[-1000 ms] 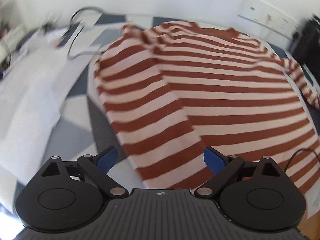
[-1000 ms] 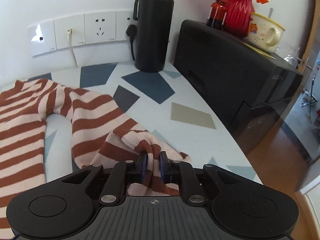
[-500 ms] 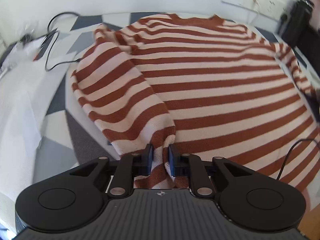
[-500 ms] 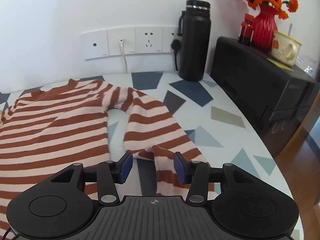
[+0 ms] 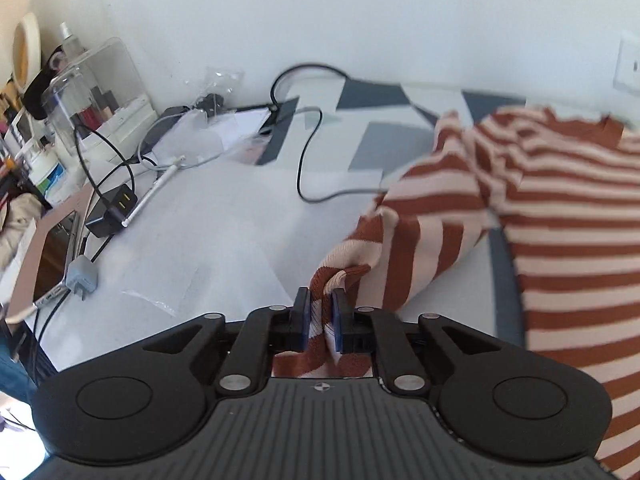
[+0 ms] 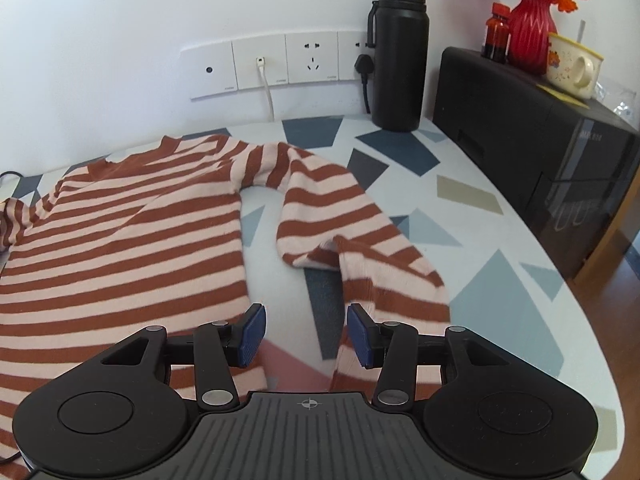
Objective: Fold clothes
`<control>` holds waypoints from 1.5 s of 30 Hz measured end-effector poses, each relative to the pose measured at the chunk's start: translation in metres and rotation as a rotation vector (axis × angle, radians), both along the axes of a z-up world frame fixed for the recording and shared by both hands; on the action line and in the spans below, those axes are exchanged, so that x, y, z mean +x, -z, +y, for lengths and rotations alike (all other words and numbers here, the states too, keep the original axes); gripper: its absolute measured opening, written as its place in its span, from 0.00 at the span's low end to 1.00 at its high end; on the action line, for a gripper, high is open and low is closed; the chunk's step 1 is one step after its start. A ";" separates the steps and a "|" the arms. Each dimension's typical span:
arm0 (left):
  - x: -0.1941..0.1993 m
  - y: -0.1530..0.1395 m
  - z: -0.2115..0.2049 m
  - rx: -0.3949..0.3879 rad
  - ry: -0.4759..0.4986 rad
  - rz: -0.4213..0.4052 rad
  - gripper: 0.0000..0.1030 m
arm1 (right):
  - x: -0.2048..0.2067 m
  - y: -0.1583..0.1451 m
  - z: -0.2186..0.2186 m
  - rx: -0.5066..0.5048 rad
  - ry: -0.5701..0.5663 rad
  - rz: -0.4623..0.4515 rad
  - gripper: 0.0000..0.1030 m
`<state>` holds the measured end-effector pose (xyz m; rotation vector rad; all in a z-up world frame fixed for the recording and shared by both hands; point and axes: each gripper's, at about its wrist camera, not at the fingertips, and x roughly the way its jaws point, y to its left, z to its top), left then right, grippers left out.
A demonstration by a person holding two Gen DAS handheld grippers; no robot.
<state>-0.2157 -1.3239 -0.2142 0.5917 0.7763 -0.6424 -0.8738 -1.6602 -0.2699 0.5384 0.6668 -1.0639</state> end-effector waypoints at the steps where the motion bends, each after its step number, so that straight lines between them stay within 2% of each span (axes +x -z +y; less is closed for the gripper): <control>1: -0.003 0.002 -0.001 0.018 0.020 -0.001 0.27 | -0.001 -0.001 0.002 0.002 0.003 0.000 0.41; 2: -0.010 0.000 0.002 0.012 0.051 0.000 0.42 | -0.002 -0.001 0.005 0.003 0.005 0.001 0.41; 3: -0.017 -0.003 0.006 -0.008 0.086 -0.001 0.52 | -0.004 -0.002 0.007 0.004 0.008 0.001 0.41; 4: -0.026 -0.007 0.010 -0.029 0.117 -0.003 0.69 | -0.006 -0.004 0.008 0.000 0.011 0.001 0.41; 5: -0.033 -0.011 0.014 -0.042 0.140 0.001 0.72 | -0.009 -0.006 0.009 -0.003 0.015 0.000 0.41; 10: -0.053 -0.022 0.033 -0.119 0.174 0.083 0.72 | -0.032 -0.016 0.019 -0.006 0.065 -0.001 0.41; 16: -0.072 -0.033 0.090 -0.233 0.134 0.237 0.72 | -0.061 -0.023 0.044 0.001 0.104 0.049 0.41; 20: -0.080 -0.035 0.135 -0.241 0.097 0.272 0.72 | -0.076 -0.028 0.061 0.002 0.118 0.074 0.41; 22: -0.081 -0.033 0.151 -0.269 0.063 0.304 0.71 | -0.079 -0.028 0.069 0.001 0.121 0.077 0.42; 24: -0.082 -0.028 0.159 -0.304 0.037 0.353 0.70 | -0.078 -0.025 0.074 -0.004 0.122 0.111 0.42; 26: -0.087 -0.017 0.154 -0.305 0.048 0.419 0.66 | -0.076 -0.020 0.079 -0.008 0.123 0.131 0.42; 28: -0.098 -0.007 0.142 -0.294 0.084 0.440 0.66 | -0.073 -0.013 0.083 0.015 0.112 0.090 0.42; 30: -0.112 0.005 0.123 -0.264 0.130 0.440 0.66 | -0.067 -0.004 0.085 0.044 0.087 0.039 0.42; 33: -0.129 0.020 0.096 -0.205 0.180 0.413 0.66 | -0.047 0.011 0.084 0.068 0.030 0.017 0.44; 37: -0.146 0.032 0.069 -0.138 0.220 0.339 0.66 | -0.016 0.025 0.082 0.067 -0.021 0.031 0.46; 43: -0.159 0.036 0.051 -0.115 0.251 0.272 0.70 | 0.002 0.037 0.077 0.058 -0.033 0.063 0.46; 44: -0.162 0.035 0.050 -0.119 0.261 0.264 0.63 | 0.004 0.038 0.077 0.054 -0.041 0.068 0.43; 45: -0.164 0.035 0.049 -0.127 0.272 0.262 0.58 | 0.005 0.038 0.078 0.053 -0.060 0.067 0.30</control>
